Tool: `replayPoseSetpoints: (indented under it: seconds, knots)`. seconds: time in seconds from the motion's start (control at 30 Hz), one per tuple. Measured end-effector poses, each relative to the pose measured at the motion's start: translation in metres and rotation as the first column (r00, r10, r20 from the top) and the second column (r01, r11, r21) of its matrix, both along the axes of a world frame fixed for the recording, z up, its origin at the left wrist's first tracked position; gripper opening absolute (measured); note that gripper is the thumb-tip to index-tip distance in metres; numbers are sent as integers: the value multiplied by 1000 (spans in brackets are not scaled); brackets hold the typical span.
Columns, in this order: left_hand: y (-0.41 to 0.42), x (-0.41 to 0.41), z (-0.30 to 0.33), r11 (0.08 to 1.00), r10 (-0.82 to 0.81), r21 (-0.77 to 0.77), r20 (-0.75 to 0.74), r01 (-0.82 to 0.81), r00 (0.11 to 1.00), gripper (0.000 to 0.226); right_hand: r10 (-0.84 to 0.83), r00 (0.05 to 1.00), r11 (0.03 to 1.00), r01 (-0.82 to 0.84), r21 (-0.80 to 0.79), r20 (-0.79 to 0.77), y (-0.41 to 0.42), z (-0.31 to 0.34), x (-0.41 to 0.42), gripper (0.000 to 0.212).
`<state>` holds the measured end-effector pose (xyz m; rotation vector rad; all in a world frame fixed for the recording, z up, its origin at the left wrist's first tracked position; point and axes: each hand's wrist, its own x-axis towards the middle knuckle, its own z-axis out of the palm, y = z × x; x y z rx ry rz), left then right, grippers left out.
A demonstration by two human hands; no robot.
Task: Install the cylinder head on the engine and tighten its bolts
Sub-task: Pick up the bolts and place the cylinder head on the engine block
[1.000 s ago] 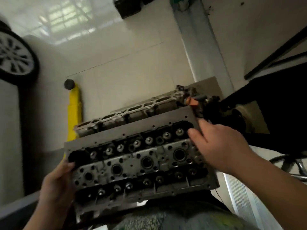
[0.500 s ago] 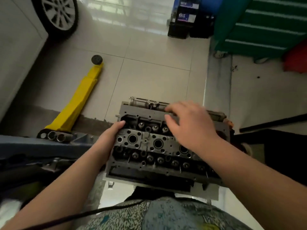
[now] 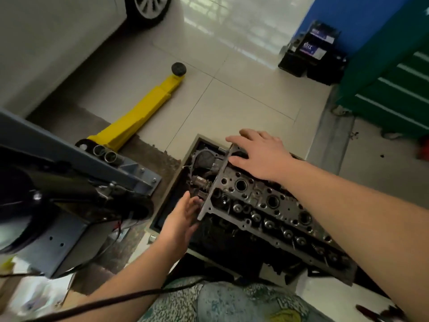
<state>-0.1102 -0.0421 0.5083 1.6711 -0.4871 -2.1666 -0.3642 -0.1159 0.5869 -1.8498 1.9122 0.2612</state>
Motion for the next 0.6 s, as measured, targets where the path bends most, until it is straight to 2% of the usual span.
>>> replayPoseSetpoints:
  seconds: [0.13,0.2,0.33,0.47,0.6]
  knots:
    - [22,-18,0,998,60,-5,-64,-61,996,39,1,1000,1000,-1,9,2,1,-1,2,57]
    - [27,-22,-2,995,103,0,-43,-103,994,29,-32,999,999,32,15,24,0,1,3,51]
    - [25,-19,-1,995,96,22,-54,-95,994,50,-72,996,997,72,6,47,1,3,6,46]
    - [20,-22,0,990,140,-20,-87,-142,986,26,-103,993,994,104,-13,57,-1,4,7,44]
    - [15,-24,-5,991,129,-15,-132,-132,983,29,-168,980,986,167,18,108,-5,7,4,47]
